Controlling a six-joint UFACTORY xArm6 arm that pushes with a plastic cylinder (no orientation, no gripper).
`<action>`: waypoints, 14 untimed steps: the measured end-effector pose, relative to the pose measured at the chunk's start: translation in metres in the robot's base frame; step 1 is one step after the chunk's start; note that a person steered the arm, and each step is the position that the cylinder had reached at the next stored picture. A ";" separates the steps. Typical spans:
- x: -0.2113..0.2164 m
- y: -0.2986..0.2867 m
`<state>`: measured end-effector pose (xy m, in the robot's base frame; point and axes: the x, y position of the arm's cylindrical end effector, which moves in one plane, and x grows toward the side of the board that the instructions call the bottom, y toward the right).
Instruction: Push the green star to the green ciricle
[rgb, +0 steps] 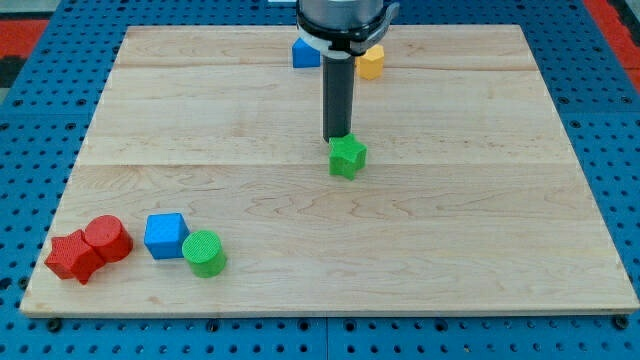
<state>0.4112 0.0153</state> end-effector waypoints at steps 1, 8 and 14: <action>0.011 0.003; 0.035 0.048; 0.086 -0.092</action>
